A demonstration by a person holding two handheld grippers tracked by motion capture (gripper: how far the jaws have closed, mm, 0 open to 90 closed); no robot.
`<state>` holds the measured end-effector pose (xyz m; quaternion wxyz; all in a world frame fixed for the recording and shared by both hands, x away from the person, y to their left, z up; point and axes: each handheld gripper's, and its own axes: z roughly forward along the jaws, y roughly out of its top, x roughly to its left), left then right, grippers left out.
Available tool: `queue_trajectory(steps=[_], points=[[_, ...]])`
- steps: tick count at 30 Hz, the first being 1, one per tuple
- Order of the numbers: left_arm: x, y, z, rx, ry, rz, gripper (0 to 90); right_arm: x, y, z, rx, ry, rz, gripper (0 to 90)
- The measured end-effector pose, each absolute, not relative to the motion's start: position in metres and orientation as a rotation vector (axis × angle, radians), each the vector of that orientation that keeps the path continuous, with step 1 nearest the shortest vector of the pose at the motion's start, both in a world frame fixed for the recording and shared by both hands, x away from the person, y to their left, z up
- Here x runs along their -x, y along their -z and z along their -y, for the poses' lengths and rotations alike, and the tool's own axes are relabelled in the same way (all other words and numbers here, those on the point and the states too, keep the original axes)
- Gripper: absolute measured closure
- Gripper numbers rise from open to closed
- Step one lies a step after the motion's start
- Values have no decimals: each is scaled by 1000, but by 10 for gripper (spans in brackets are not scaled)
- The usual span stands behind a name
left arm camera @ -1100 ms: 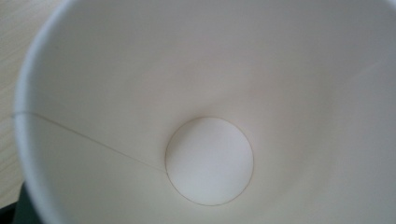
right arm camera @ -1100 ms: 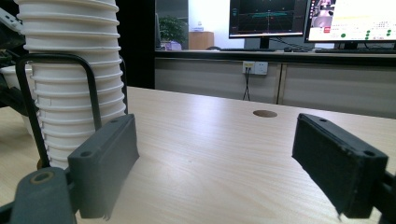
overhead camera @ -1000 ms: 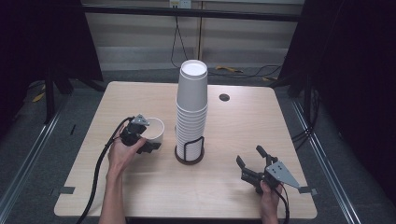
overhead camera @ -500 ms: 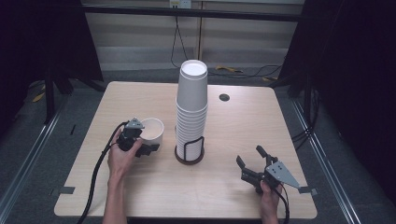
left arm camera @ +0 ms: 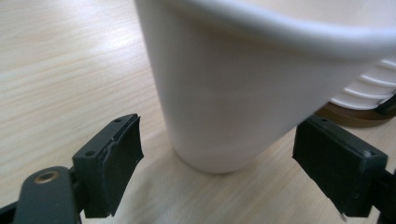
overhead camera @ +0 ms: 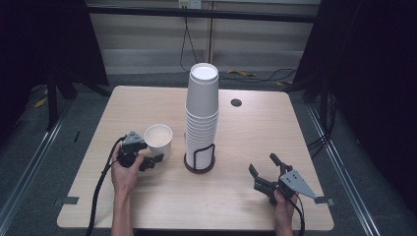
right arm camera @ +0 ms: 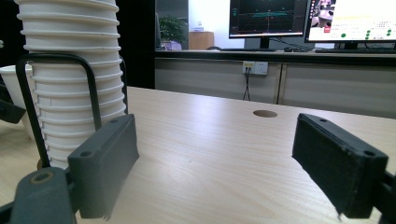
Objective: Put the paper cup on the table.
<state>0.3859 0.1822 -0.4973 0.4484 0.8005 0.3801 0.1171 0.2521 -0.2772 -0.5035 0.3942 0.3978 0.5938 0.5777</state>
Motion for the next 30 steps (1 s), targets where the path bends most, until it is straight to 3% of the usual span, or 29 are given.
queue_trajectory(steps=[17, 30], points=[[-336, 492, -185, -1739, -429, -920, 157, -252, 504, 277, -1008, -1466, -1507, 139], [-302, 497, -166, -1691, -462, -819, 157, -252, 504, 277, -1009, -1466, -1507, 139]])
